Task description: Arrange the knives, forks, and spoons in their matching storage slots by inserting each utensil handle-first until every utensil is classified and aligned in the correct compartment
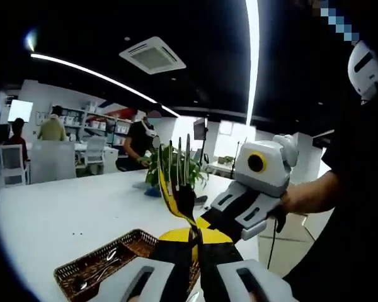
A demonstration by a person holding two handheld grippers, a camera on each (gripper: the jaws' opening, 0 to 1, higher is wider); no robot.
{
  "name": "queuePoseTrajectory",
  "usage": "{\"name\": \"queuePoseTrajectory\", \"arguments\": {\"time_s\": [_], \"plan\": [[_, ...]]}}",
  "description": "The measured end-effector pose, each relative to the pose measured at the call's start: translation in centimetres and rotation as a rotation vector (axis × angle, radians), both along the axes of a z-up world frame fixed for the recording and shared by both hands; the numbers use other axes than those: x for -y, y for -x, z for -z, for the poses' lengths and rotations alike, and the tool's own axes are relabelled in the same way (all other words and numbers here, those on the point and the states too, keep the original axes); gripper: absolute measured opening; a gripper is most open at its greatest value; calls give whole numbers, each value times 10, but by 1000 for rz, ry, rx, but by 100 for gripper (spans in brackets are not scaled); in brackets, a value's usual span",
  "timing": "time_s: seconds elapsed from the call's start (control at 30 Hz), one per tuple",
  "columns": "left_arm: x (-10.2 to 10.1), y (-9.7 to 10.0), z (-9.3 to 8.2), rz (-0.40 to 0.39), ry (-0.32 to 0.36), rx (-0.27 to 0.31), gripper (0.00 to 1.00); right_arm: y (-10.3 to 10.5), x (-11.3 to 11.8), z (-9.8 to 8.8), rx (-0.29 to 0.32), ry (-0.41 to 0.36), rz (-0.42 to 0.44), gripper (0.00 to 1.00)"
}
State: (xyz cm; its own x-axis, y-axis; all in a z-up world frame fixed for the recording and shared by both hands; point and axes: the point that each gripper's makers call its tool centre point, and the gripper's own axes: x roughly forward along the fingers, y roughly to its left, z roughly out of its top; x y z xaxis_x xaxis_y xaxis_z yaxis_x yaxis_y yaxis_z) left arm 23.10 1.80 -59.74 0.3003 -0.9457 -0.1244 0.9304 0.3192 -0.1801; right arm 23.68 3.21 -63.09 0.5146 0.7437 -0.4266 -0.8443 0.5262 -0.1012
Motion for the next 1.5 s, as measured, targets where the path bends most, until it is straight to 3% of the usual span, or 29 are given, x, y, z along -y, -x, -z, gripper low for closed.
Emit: {"name": "queuePoseTrajectory", "arguments": {"time_s": [0.13,0.23,0.33,0.43,0.63,0.7,0.77,0.87,0.93,1.03,1.17,1.23,1.27,1.37,1.47,1.5], "plan": [[6,0,-2,-17,25,0,1,0,9,-1,-15,12,-26,0],[6,2,2,-12,18,-7,1,4,8,6,11,70,-53,0],[2,8,8,18,6,-72,1,8,4,10,13,85,-66,0],[-7,8,6,22,-1,-65,3,9,3,14,41,141,-76,0],[-23,-5,-7,-36,33,-58,27,5,7,15,75,185,-69,0],[-24,-5,-7,-38,29,-97,39,5,7,16,88,201,-69,0],[-25,-8,-8,-47,24,-97,48,4,9,16,112,227,-64,0],[-17,-3,-9,-44,38,-166,62,1,12,16,153,269,-45,0],[-12,-2,-7,-69,24,-180,61,2,12,18,167,293,-46,0],[-5,-1,1,-107,20,-267,58,3,12,21,186,320,-49,0],[0,2,21,-110,-81,-255,28,7,12,20,190,317,-49,0],[3,5,18,-103,-36,-313,24,8,13,21,196,330,-51,0],[2,5,17,-103,-34,-314,20,8,14,21,200,335,-51,0],[6,5,18,-102,-47,-325,20,8,14,21,220,354,-54,0],[5,8,27,-99,-93,-346,6,7,14,20,252,387,-57,0],[7,7,25,-95,-76,-350,4,7,16,21,253,397,-52,0]]}}
